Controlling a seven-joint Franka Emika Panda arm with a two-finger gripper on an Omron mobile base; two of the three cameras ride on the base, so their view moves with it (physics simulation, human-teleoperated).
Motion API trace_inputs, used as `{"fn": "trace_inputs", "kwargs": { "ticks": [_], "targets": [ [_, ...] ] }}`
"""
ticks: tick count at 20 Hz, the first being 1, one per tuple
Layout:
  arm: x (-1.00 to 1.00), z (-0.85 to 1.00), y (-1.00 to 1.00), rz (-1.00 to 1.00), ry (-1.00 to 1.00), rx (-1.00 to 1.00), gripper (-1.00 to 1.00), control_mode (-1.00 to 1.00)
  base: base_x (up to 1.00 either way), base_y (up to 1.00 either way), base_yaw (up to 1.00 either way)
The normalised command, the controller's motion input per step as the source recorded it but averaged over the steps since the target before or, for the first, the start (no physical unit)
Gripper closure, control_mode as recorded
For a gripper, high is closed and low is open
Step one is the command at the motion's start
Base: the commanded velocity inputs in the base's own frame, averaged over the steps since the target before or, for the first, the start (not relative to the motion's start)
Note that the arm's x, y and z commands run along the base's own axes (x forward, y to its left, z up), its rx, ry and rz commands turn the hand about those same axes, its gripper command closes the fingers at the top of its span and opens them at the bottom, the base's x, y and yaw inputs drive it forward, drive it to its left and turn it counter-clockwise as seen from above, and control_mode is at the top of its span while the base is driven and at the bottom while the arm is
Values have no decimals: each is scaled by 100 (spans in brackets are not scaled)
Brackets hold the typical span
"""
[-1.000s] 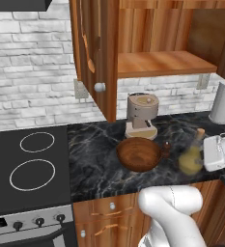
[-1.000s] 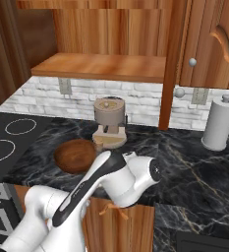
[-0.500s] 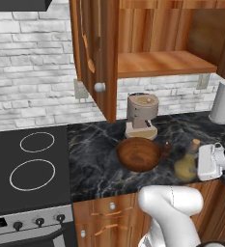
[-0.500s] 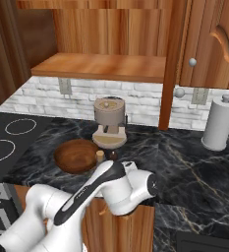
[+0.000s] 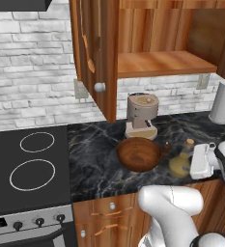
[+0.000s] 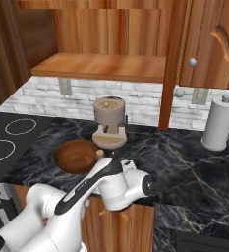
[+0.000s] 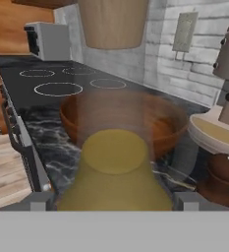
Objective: Retrieve the bottle and the shaker from the cabinet and place them next to the mixing bowl on the counter. Then add garlic from the fridge to the mixing bowl.
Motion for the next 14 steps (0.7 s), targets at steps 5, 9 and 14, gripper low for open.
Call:
{"fn": "trace_inputs", "kwargs": {
  "ticks": [5,9,14],
  "targets": [
    [22,-12,1,-1,0,0,100,-100,0,0,0],
    [22,-16,0,-1,0,0,100,-100,0,0,0],
    [23,-18,4,0,0,0,100,-100,0,0,0]
  ]
}}
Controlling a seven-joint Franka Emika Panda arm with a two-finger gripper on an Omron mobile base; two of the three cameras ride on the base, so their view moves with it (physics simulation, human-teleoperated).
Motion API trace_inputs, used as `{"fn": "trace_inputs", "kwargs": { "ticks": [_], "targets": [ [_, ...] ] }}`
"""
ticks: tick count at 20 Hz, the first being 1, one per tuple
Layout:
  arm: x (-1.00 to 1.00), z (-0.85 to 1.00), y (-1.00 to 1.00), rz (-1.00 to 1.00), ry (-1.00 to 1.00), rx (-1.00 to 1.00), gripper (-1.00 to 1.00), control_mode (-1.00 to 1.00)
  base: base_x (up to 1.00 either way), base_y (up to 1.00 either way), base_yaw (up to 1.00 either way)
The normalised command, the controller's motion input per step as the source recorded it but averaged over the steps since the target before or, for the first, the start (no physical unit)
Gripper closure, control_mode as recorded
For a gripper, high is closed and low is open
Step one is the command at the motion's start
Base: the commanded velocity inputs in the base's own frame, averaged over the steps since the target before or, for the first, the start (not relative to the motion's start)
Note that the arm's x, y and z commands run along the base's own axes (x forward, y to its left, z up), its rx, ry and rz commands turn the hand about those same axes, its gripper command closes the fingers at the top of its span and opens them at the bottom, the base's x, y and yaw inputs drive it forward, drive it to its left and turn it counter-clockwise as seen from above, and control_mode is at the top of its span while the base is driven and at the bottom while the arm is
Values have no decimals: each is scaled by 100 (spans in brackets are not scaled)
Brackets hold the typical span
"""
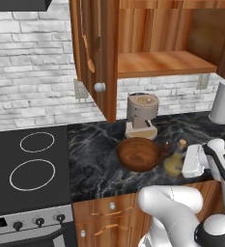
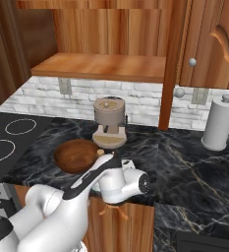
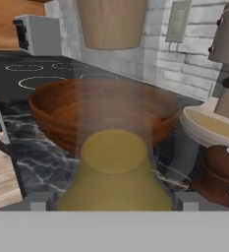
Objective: Retrieve the bottle and the shaker from the cabinet and place them next to the mixing bowl on the counter. Then add garlic from the fridge to the mixing bowl.
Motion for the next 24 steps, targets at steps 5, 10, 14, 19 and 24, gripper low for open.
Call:
{"fn": "trace_inputs", "kwargs": {
  "ticks": [5,10,14,19,24],
  "targets": [
    [22,-20,3,0,0,0,100,-100,0,0,0],
    [29,-6,0,0,0,0,100,-100,0,0,0],
    [9,-4,2,0,0,0,100,-100,0,0,0],
    [0,-21,1,0,0,0,100,-100,0,0,0],
    [1,-20,2,0,0,0,100,-100,0,0,0]
  ]
}}
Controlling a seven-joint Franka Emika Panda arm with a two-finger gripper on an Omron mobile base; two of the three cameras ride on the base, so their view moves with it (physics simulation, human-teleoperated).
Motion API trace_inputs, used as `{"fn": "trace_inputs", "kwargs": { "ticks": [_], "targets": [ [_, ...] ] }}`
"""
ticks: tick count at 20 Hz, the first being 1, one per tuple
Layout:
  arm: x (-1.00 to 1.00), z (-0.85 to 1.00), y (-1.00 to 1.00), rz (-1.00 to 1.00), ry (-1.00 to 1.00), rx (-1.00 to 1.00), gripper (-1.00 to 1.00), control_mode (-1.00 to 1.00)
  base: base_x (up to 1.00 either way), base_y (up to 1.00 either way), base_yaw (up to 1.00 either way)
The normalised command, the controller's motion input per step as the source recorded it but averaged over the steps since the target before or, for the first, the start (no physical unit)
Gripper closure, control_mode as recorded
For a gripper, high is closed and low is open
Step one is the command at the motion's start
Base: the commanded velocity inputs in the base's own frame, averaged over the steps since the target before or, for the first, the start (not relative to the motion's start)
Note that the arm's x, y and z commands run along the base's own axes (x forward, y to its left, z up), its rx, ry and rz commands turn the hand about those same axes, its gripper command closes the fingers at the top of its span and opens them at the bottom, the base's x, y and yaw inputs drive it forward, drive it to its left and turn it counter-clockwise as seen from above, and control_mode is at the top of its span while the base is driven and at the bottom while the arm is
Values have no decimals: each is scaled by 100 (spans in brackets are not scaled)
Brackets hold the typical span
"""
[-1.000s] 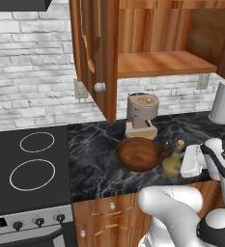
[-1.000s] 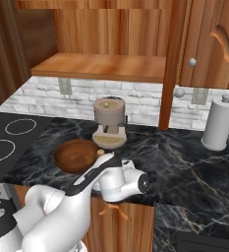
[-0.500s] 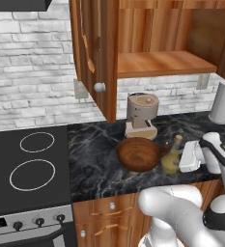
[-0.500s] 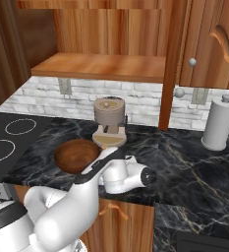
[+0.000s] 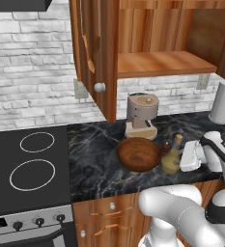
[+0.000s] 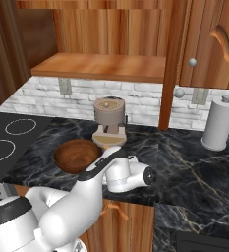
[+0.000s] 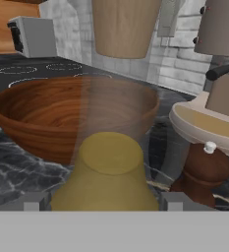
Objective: Retrieve the bottle and the shaker from the cabinet and place them next to the mixing bowl on the counter. Then add garlic from the fridge to the mixing bowl.
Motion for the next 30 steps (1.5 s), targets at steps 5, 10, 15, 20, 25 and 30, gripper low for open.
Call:
{"fn": "trace_inputs", "kwargs": {
  "ticks": [5,10,15,20,25,30],
  "targets": [
    [0,0,0,0,0,0,-100,-100,0,0,0],
    [0,0,0,0,0,0,-100,-100,0,0,0],
    [0,0,0,0,0,0,-100,-100,0,0,0],
    [-9,0,-6,0,0,0,-100,-100,0,0,0],
    [-49,14,-24,0,-2,1,-100,-100,0,0,0],
    [-30,72,0,-5,-1,1,-100,-100,0,0,0]
  ]
}}
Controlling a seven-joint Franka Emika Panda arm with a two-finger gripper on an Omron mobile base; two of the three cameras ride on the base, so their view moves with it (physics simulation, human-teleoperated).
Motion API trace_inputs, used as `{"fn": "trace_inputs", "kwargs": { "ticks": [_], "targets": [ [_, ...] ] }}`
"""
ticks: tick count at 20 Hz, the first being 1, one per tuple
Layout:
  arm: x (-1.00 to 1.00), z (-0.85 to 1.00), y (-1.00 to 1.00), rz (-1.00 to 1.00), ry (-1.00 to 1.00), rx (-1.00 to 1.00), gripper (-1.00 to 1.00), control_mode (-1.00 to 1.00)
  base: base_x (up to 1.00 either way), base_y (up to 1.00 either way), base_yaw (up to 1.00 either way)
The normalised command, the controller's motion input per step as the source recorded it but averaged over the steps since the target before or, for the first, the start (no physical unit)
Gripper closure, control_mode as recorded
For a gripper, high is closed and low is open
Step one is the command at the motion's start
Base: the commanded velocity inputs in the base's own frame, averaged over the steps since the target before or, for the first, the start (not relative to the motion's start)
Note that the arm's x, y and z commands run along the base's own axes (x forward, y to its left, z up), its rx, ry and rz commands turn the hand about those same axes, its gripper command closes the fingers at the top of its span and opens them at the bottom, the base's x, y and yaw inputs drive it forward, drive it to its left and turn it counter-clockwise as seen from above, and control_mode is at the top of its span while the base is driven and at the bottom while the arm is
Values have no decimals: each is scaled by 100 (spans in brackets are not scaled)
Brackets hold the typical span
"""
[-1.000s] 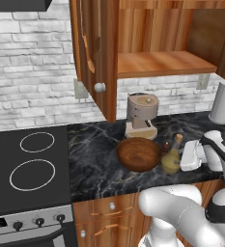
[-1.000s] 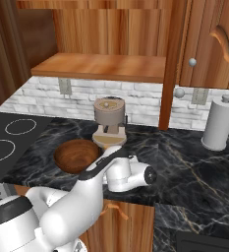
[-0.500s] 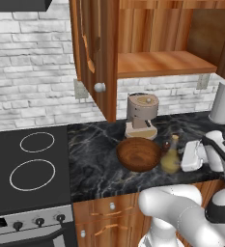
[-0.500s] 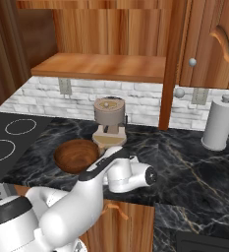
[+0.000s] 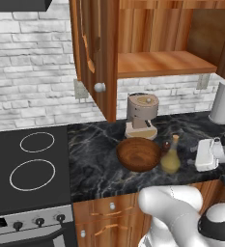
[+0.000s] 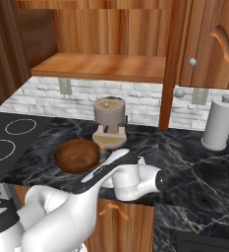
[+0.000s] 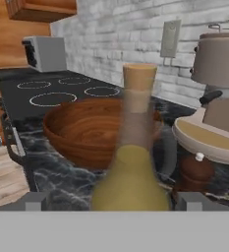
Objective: Retrieve the bottle and the shaker from the cabinet and place them next to the mixing bowl on the counter. Then add garlic from the fridge to the mixing bowl.
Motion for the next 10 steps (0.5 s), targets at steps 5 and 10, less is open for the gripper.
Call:
{"fn": "trace_inputs", "kwargs": {
  "ticks": [5,10],
  "targets": [
    [-18,93,40,-13,7,0,-100,-100,0,0,0],
    [-11,94,60,-16,10,0,-100,-100,0,0,0]
  ]
}}
